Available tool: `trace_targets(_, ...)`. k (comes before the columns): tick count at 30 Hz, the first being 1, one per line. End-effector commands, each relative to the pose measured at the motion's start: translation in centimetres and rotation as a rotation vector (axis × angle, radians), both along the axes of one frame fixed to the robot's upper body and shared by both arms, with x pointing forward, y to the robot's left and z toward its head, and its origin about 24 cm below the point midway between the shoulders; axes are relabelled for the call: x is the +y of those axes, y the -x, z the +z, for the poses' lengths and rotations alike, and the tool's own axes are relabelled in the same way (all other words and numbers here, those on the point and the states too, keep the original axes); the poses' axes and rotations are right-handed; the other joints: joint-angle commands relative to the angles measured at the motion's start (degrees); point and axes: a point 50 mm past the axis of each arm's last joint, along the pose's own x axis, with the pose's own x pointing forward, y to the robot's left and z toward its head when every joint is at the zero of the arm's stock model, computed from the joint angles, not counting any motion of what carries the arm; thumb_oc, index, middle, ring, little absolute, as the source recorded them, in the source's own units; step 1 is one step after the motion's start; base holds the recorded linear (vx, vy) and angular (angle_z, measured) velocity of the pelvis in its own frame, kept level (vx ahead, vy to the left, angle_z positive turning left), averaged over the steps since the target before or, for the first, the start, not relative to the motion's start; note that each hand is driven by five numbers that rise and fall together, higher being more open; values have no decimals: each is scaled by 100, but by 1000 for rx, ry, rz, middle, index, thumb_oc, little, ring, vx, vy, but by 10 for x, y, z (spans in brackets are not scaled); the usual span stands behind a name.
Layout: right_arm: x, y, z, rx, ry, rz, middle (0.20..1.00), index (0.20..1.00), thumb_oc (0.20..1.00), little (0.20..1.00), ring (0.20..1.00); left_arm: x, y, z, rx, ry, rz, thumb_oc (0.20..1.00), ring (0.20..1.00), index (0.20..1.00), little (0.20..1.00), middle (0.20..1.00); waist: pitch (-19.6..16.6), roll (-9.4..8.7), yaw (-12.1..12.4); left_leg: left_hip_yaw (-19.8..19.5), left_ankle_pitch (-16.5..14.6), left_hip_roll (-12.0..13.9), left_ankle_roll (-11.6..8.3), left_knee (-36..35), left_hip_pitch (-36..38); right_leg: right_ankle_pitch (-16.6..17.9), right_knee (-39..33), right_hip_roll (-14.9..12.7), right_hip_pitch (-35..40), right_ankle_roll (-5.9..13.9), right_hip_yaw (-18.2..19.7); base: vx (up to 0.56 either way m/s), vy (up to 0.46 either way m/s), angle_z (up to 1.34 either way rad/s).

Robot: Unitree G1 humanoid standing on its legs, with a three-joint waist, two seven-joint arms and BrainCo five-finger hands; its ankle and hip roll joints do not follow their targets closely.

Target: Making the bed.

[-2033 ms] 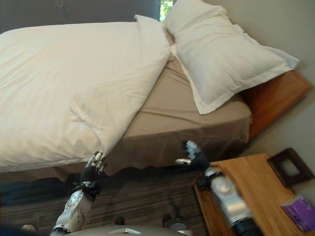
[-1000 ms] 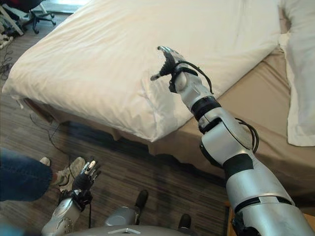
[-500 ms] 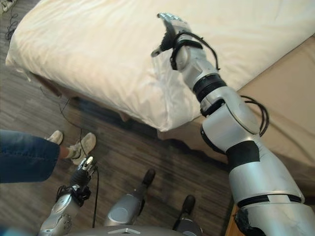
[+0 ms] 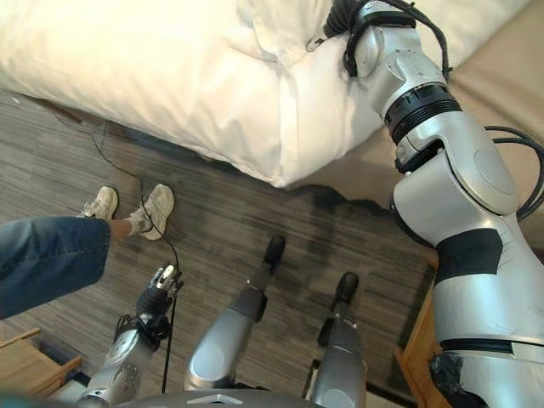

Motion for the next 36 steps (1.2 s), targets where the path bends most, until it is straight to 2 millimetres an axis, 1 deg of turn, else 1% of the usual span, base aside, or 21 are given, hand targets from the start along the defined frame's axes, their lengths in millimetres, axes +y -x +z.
trace_targets(1,5,1,9,-15,100,-32,1000,1000,1000,1000,1000,-9,-15,15,-76,30,5,1000,1000,1000,1000,1000,356,-83,37,-50,707,27,-274,-537,135,991,-498,236,-391,-141,142,16,4,-8)
trace_targets(2,12,-2,-6,27,113,-16,514,514,514,514,514,-13,-19,17,-87,42,9,1000,1000,1000,1000,1000,372,-34,-7,-34,693,18,-266,-537,189,973,-496,213,-350,-151,170,24,21,-8)
trace_targets(3,15,-3,-10,37,122,-14,200,200,200,200,200,-14,-20,18,-92,49,13,1000,1000,1000,1000,1000,373,-17,-20,-30,687,9,-262,-537,221,964,-488,206,-335,-155,195,19,31,-7)
trace_targets(4,15,-3,-10,37,122,-13,200,200,200,200,200,-14,-20,18,-92,49,13,1000,1000,1000,1000,1000,378,-16,-22,-29,686,9,-262,-537,227,963,-488,206,-329,-155,196,25,44,-2)
trace_targets(5,20,-5,-19,65,160,-9,200,200,200,200,200,-16,-22,20,-104,60,26,1000,1000,1000,1000,1000,373,4,-63,-16,661,-5,-256,-537,311,944,-484,187,-268,-167,243,0,0,0)
trace_targets(7,21,-6,-24,80,197,-14,200,200,200,200,200,-16,-22,20,-106,64,31,1000,1000,1000,1000,1000,371,10,-104,-8,627,-18,-248,-537,423,930,-510,171,-159,-171,250,15,25,-7)
trace_targets(11,22,-6,-24,80,229,-13,200,200,200,200,200,-14,-22,20,-108,57,38,1000,1000,1000,1000,1000,332,1,-174,-13,578,-50,-236,-537,590,932,-573,128,44,-170,259,9,19,-6)
trace_targets(15,28,-3,-17,49,254,5,200,200,200,200,200,-10,-23,21,-118,55,50,1000,1000,1000,1000,1000,212,-23,-250,-1,525,-106,-218,-537,772,947,-682,77,290,-162,323,-2,27,2)
trace_targets(17,26,-1,-12,31,244,10,200,200,200,200,200,-10,-24,20,-116,60,54,1000,1000,1000,1000,1000,140,-11,-288,15,506,-142,-202,-537,850,957,-748,19,406,-148,337,-17,49,-1)
trace_targets(20,16,1,-5,4,197,9,200,200,200,200,200,-11,-25,19,-114,65,52,1000,1000,1000,1000,1000,105,29,-351,7,499,-178,-198,-537,932,963,-777,-41,509,-136,322,-5,59,1)
trace_targets(21,4,8,11,-47,110,29,200,200,200,200,200,-12,-24,17,-109,70,51,1000,1000,1000,1000,1000,40,33,-448,40,475,-211,-183,-537,1031,969,-796,-66,610,-126,348,14,62,7)
trace_targets(26,3,8,11,-46,109,28,200,200,200,200,200,-12,-24,17,-109,69,50,1000,1000,1000,1000,1000,51,32,-443,41,473,-212,-182,-537,1046,969,-801,-67,627,-125,347,11,33,0)
trace_targets(27,-55,24,7,-89,-140,43,200,200,200,200,200,-4,-23,19,-118,75,74,1000,1000,1000,1000,1000,-80,-115,-773,264,332,-197,-110,-537,1323,1014,-937,-57,904,-105,467,58,118,-2)
trace_targets(29,-84,28,-1,-96,-199,-13,200,200,200,200,200,-3,-24,23,-135,71,74,1000,1000,1000,1000,1000,-140,-140,-889,343,271,-193,-83,-537,1437,1000,-938,-58,967,-94,513,48,88,2)
trace_targets(30,-85,28,-2,-95,-201,-14,200,200,200,200,200,-2,-24,23,-134,69,72,1000,1000,1000,1000,1000,-138,-150,-873,350,267,-193,-82,-537,1451,999,-940,-57,978,-94,519,43,55,-11)
trace_targets(31,-116,34,-17,-81,-280,-69,200,200,200,200,200,-2,-23,22,-139,77,78,1000,1000,1000,1000,1000,-194,-152,-998,449,210,-174,-56,-537,1562,1001,-962,-63,1043,-83,560,34,34,-22)
trace_targets(32,-117,34,-18,-80,-283,-71,200,200,200,200,200,-1,-22,22,-138,74,76,1000,1000,1000,1000,1000,-195,-168,-976,457,204,-174,-55,-537,1578,1001,-967,-62,1058,-82,566,65,75,-38)
trace_targets(33,-141,37,-47,-31,-348,-120,200,200,200,200,200,2,-19,21,-137,80,87,1000,1000,1000,1000,1000,-274,-173,-1055,579,153,-152,-25,-537,1669,1030,-1036,-41,1113,-57,627,43,52,-29)
trace_targets(34,-150,38,-62,-2,-386,-144,200,200,200,200,200,1,-19,22,-142,81,85,1000,1000,1000,1000,1000,-310,-164,-1091,633,135,-150,-13,-537,1700,1057,-1074,-40,1130,-40,642,50,55,-29)
trace_targets(35,-159,40,-75,28,-419,-164,313,313,313,313,313,2,-18,21,-141,80,84,1000,1000,1000,1000,1000,-339,-165,-1114,677,127,-141,-5,-537,1726,1076,-1106,-33,1143,-33,666,18,14,-26)
trace_targets(36,-159,40,-75,28,-419,-164,313,313,313,313,313,2,-18,21,-141,80,84,1000,1000,1000,1000,1000,-339,-165,-1114,677,127,-141,-5,-537,1726,1076,-1106,-33,1143,-33,666,27,6,-39)
